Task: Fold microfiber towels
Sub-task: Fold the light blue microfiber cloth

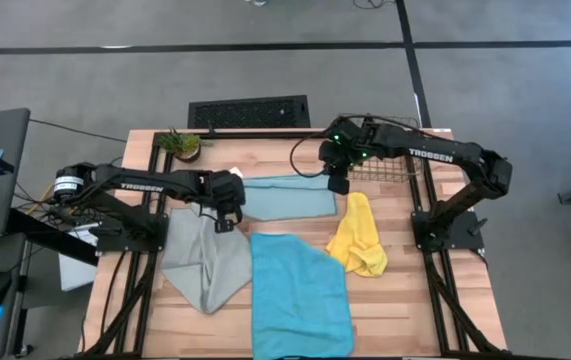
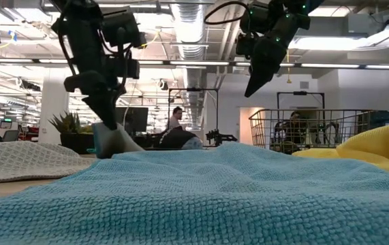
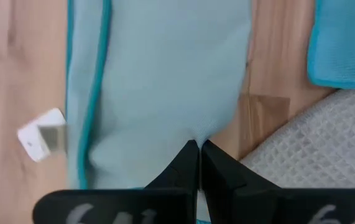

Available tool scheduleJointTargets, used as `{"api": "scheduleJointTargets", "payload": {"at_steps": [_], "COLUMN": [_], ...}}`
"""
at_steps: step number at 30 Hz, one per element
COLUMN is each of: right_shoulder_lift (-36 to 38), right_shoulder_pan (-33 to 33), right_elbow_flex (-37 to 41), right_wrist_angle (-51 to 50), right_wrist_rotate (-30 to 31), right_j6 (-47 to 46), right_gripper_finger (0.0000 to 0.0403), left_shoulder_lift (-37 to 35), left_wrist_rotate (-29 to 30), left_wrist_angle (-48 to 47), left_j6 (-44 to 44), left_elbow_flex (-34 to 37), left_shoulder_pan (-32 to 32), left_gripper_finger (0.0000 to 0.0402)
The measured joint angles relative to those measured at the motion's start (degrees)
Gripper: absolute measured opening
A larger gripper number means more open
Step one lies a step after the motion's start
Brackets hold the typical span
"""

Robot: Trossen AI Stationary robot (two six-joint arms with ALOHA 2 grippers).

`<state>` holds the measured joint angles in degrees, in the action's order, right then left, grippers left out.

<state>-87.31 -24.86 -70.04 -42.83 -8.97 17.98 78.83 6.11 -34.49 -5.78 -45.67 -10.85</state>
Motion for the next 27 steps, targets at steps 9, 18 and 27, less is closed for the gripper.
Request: {"api": "scheduleJointTargets", "payload": {"at_steps": [9,18,27], "right_shoulder_lift": [0.0,0.0,0.0], "right_shoulder_pan": [0.0,0.0,0.0], "right_elbow_flex": [0.0,0.0,0.0], "right_wrist_angle": [0.0,0.0,0.0], "right_wrist_rotate": [0.0,0.0,0.0], "right_j6": [0.0,0.0,0.0], "right_gripper_finger": [0.0122,0.0122,0.0122], "left_shoulder_lift": [0.0,0.0,0.0], "left_wrist_rotate": [0.8,0.7,1.3], "left_wrist_angle": [0.5,2.3,3.5], "left_j6": [9.0,8.1,9.3], "left_elbow_flex": [3.3,7.5,7.7], "left_shoulder_pan": [0.0,0.0,0.0], "left_gripper_finger": [0.0007,0.0007,0.0031]}}
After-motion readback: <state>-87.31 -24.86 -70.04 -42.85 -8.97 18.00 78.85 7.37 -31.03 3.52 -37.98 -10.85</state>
